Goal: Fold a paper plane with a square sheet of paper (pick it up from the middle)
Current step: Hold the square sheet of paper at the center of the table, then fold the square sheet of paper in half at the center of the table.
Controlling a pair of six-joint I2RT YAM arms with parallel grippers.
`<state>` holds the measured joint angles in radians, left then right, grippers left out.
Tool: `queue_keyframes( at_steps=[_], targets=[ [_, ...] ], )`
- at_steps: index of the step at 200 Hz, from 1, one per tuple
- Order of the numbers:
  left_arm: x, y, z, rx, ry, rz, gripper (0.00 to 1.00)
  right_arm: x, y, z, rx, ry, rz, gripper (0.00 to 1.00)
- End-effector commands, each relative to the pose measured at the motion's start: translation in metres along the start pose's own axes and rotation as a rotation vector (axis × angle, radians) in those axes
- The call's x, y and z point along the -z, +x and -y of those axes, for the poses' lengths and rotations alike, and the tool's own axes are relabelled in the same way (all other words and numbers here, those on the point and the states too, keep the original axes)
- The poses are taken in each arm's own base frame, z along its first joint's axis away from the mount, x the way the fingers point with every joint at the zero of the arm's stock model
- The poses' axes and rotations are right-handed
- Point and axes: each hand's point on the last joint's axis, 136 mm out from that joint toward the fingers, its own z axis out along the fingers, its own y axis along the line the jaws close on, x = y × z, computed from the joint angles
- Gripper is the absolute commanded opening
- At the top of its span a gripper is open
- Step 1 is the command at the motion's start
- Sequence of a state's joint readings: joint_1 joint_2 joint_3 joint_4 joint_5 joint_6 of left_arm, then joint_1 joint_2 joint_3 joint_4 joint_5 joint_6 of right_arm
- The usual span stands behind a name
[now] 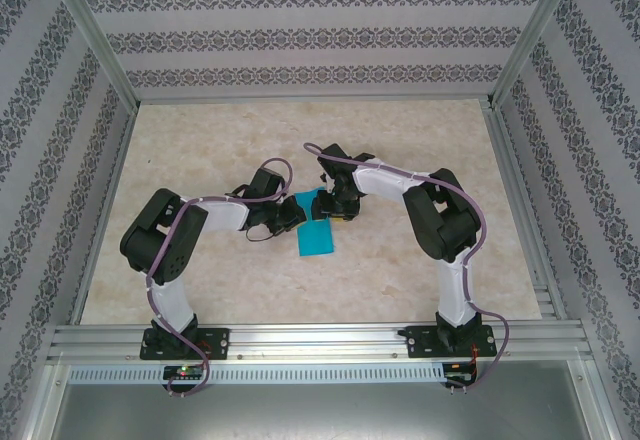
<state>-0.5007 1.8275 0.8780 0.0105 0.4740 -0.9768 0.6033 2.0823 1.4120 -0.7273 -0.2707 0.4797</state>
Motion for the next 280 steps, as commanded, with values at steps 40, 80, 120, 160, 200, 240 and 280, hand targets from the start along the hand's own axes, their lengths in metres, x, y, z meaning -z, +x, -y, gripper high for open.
queue_keyframes(
  at_steps=[40, 80, 120, 160, 200, 240, 280],
  targets=[
    [-0.005, 0.006, -0.009, 0.000, -0.080, -0.027, 0.09, -0.081, 0.048, 0.067, -0.029, 0.227, -0.162, 0.53],
    [-0.010, 0.014, -0.038, 0.043, -0.195, -0.062, 0.07, -0.055, 0.034, 0.049, -0.027, 0.181, -0.095, 0.53],
    [-0.007, 0.019, -0.055, 0.047, -0.264, -0.073, 0.05, 0.019, -0.001, 0.015, -0.052, 0.064, 0.097, 0.54],
    [-0.008, 0.020, -0.058, 0.041, -0.272, -0.077, 0.04, 0.096, -0.022, -0.007, -0.045, -0.058, 0.292, 0.57],
    [-0.009, 0.020, -0.059, 0.042, -0.279, -0.082, 0.02, 0.103, -0.021, -0.050, 0.030, -0.214, 0.293, 0.41],
    [-0.010, 0.020, -0.059, 0.050, -0.277, -0.085, 0.00, 0.070, -0.026, -0.047, -0.046, -0.193, 0.238, 0.09],
    [-0.010, 0.019, -0.058, 0.049, -0.281, -0.086, 0.00, 0.046, -0.023, -0.057, -0.031, -0.232, 0.173, 0.02]
  ],
)
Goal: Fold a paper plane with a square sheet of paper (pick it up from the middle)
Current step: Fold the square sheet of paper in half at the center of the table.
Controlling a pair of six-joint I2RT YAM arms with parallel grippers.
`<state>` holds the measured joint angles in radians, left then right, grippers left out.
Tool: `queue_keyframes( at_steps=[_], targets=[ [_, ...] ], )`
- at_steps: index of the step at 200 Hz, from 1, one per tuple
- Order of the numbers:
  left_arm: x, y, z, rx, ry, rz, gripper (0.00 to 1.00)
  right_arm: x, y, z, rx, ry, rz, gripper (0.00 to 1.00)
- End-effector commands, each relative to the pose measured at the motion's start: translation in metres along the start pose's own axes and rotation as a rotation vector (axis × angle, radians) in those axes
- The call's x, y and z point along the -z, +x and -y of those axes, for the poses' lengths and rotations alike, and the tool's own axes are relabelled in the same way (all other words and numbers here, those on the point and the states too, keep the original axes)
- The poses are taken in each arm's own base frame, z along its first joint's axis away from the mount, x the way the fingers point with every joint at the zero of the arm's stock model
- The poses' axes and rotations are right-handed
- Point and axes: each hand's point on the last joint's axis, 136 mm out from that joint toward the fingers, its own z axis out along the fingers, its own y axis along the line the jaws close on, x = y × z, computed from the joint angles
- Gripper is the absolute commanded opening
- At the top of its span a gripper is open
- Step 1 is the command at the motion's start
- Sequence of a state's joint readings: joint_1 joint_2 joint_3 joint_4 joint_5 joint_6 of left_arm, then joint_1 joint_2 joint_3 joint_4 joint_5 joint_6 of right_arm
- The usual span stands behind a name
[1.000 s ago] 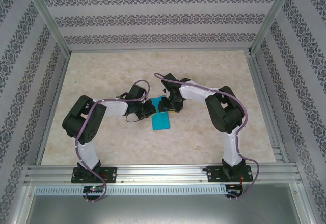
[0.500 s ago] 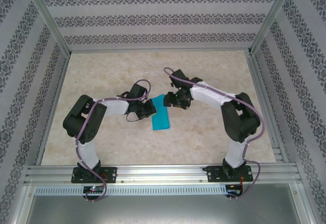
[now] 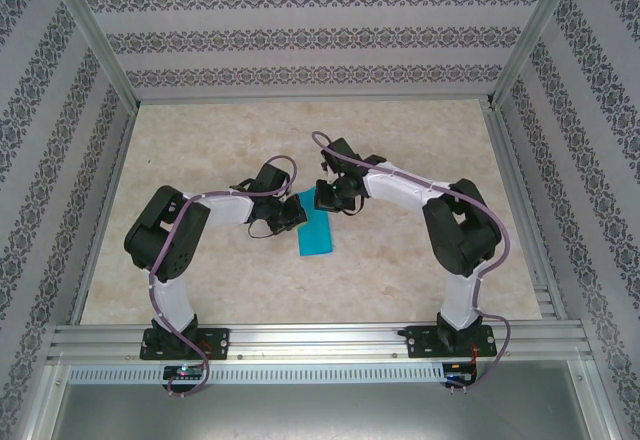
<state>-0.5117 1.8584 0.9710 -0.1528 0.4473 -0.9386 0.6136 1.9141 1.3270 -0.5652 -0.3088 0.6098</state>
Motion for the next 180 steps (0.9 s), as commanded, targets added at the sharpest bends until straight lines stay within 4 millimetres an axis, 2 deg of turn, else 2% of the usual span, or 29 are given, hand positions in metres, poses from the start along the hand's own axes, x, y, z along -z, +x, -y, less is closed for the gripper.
queue_keyframes(
  at_steps=[1, 41, 68, 111, 180],
  targets=[
    [-0.013, 0.018, -0.054, 0.051, -0.192, -0.051, 0.00, -0.006, -0.004, -0.021, 0.013, -0.080, -0.010, 0.02],
    [-0.013, 0.019, -0.056, 0.058, -0.201, -0.056, 0.00, -0.029, 0.008, -0.012, 0.007, -0.051, -0.069, 0.00],
    [-0.013, 0.020, -0.058, 0.060, -0.212, -0.062, 0.00, -0.036, 0.010, -0.001, 0.002, -0.037, -0.081, 0.00],
    [-0.016, 0.025, -0.074, 0.101, -0.273, -0.073, 0.00, -0.045, 0.017, 0.017, -0.018, -0.051, -0.115, 0.00],
    [-0.017, 0.036, -0.096, 0.145, -0.328, -0.096, 0.00, -0.039, 0.028, 0.076, -0.084, -0.003, -0.093, 0.00]
  ],
)
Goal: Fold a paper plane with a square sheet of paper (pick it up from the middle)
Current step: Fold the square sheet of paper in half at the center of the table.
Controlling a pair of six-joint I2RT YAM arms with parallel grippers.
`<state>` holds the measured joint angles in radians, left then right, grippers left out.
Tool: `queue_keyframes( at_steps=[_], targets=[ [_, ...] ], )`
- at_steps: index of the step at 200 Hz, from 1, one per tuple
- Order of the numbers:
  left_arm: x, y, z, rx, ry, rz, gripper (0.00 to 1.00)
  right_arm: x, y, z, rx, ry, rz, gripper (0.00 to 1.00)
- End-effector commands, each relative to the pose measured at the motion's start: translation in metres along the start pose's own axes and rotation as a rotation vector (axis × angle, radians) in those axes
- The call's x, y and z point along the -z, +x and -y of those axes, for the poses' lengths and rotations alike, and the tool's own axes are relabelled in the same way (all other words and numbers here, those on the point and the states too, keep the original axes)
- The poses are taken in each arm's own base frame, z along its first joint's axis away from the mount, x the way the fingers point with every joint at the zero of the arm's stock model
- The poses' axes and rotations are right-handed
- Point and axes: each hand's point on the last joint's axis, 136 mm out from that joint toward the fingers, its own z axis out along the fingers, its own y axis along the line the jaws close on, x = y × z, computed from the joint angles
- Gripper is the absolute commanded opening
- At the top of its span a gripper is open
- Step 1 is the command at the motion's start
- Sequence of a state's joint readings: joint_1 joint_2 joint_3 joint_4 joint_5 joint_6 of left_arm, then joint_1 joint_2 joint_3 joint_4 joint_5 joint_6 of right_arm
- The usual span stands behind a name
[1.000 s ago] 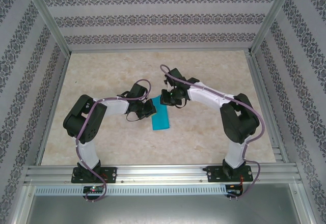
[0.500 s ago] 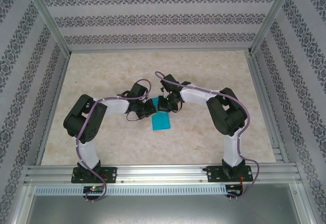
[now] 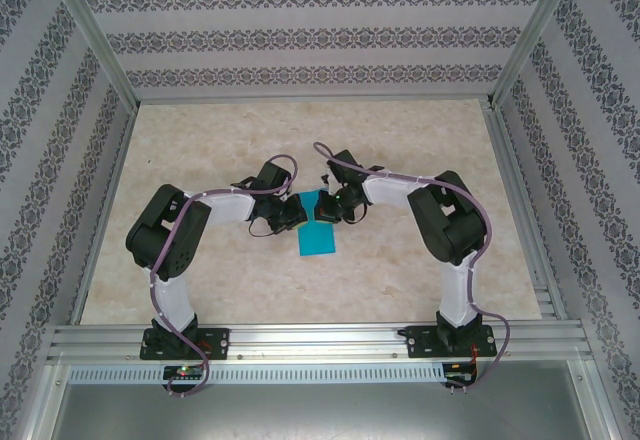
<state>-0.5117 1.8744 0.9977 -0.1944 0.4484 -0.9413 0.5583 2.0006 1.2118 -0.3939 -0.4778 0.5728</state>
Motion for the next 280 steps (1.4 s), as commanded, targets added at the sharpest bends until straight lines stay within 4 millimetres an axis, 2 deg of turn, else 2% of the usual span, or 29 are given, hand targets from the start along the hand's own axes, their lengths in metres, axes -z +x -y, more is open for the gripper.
queue_keyframes(
  at_steps=[1, 32, 48, 62, 90, 114, 136, 156, 184, 216, 250, 266, 280],
  targets=[
    [-0.018, 0.034, -0.094, 0.131, -0.307, -0.078, 0.00, 0.006, 0.011, 0.054, -0.068, 0.112, 0.002, 0.00],
    [-0.020, 0.038, -0.101, 0.143, -0.314, -0.086, 0.00, 0.022, 0.005, 0.072, -0.106, 0.110, 0.055, 0.00],
    [-0.019, 0.037, -0.099, 0.139, -0.310, -0.084, 0.00, 0.034, -0.003, 0.071, -0.108, 0.097, 0.091, 0.00],
    [-0.018, 0.036, -0.097, 0.134, -0.307, -0.080, 0.00, 0.047, -0.013, 0.056, -0.083, 0.070, 0.131, 0.00],
    [-0.018, 0.034, -0.095, 0.124, -0.303, -0.080, 0.00, 0.063, -0.027, 0.009, 0.005, -0.002, 0.187, 0.00],
    [-0.017, 0.033, -0.093, 0.119, -0.299, -0.078, 0.00, 0.052, -0.031, -0.021, 0.064, -0.040, 0.174, 0.00],
    [-0.018, 0.033, -0.092, 0.117, -0.300, -0.083, 0.00, 0.031, -0.035, -0.031, 0.077, -0.056, 0.141, 0.00],
    [-0.017, 0.033, -0.092, 0.112, -0.303, -0.085, 0.00, 0.016, -0.040, -0.031, 0.077, -0.067, 0.117, 0.00],
    [-0.017, 0.035, -0.094, 0.107, -0.311, -0.089, 0.00, 0.005, -0.045, -0.017, 0.059, -0.050, 0.104, 0.00],
    [-0.017, 0.037, -0.098, 0.109, -0.316, -0.094, 0.00, 0.004, -0.050, 0.020, -0.018, -0.036, 0.126, 0.00],
    [-0.017, 0.040, -0.102, 0.109, -0.325, -0.099, 0.00, 0.021, -0.070, 0.059, -0.101, -0.007, 0.197, 0.00],
    [-0.015, 0.038, -0.099, 0.102, -0.319, -0.094, 0.00, 0.032, -0.081, 0.069, -0.107, 0.023, 0.219, 0.00],
    [-0.014, 0.037, -0.097, 0.095, -0.320, -0.094, 0.00, 0.045, -0.092, 0.066, -0.096, 0.022, 0.248, 0.00]
  ],
)
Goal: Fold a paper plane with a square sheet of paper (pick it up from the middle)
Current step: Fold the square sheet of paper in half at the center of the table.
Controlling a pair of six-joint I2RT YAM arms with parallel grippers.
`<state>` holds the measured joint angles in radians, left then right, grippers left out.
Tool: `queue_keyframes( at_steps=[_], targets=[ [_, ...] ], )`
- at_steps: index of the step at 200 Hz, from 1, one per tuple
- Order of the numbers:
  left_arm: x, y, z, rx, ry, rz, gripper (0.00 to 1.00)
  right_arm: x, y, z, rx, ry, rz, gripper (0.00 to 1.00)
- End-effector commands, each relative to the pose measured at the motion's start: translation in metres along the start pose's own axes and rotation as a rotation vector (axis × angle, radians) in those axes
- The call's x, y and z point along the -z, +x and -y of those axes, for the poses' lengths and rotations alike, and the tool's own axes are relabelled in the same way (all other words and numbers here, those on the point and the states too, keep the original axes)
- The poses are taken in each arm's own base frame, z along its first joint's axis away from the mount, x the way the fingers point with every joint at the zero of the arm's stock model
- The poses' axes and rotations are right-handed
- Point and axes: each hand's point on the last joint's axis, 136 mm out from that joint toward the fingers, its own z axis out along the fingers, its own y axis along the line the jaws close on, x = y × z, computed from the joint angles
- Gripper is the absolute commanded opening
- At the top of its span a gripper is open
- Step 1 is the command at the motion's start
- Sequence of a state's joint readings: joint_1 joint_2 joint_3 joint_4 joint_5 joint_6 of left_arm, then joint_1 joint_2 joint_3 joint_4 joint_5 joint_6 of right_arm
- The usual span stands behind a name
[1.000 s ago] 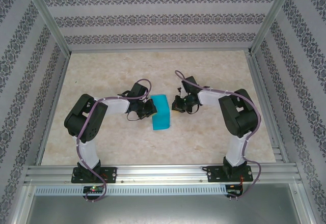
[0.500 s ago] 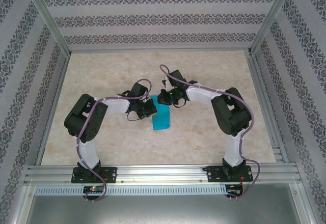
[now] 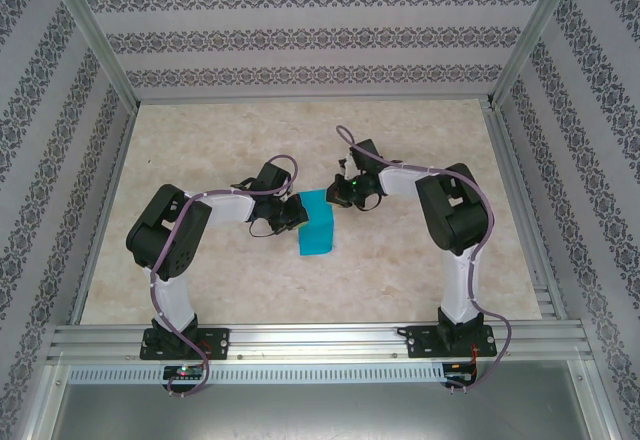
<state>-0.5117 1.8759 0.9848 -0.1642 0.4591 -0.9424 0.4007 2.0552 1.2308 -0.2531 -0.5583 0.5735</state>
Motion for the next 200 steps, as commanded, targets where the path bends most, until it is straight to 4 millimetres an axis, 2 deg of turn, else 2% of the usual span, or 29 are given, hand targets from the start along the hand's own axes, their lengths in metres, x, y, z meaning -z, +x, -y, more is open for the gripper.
queue_keyframes(
  at_steps=[1, 24, 41, 56, 76, 102, 123, 142, 182, 200],
  targets=[
    [-0.011, 0.037, -0.098, 0.101, -0.337, -0.093, 0.00, 0.027, -0.038, 0.029, -0.007, 0.117, 0.127, 0.00],
    [-0.010, 0.035, -0.095, 0.095, -0.334, -0.089, 0.00, 0.044, -0.046, 0.007, 0.034, 0.087, 0.166, 0.00],
    [-0.011, 0.034, -0.094, 0.094, -0.330, -0.089, 0.00, 0.045, -0.038, -0.015, 0.066, 0.034, 0.156, 0.00],
    [-0.012, 0.034, -0.094, 0.094, -0.330, -0.092, 0.00, 0.034, -0.022, -0.032, 0.095, 0.002, 0.118, 0.00],
    [-0.013, 0.034, -0.094, 0.093, -0.330, -0.092, 0.00, 0.015, -0.007, -0.044, 0.105, -0.024, 0.067, 0.00],
    [-0.013, 0.035, -0.095, 0.092, -0.333, -0.096, 0.00, -0.007, -0.005, -0.048, 0.095, -0.035, 0.026, 0.00],
    [-0.013, 0.035, -0.096, 0.091, -0.333, -0.098, 0.00, -0.015, -0.013, -0.044, 0.079, -0.026, 0.032, 0.00],
    [-0.013, 0.035, -0.097, 0.088, -0.336, -0.099, 0.00, -0.016, -0.026, -0.033, 0.036, -0.015, 0.062, 0.00],
    [-0.014, 0.038, -0.099, 0.095, -0.328, -0.104, 0.00, -0.010, -0.053, 0.011, -0.088, 0.039, 0.142, 0.00],
    [-0.015, 0.040, -0.100, 0.098, -0.325, -0.106, 0.00, -0.003, -0.061, 0.022, -0.111, 0.052, 0.160, 0.00]
  ],
)
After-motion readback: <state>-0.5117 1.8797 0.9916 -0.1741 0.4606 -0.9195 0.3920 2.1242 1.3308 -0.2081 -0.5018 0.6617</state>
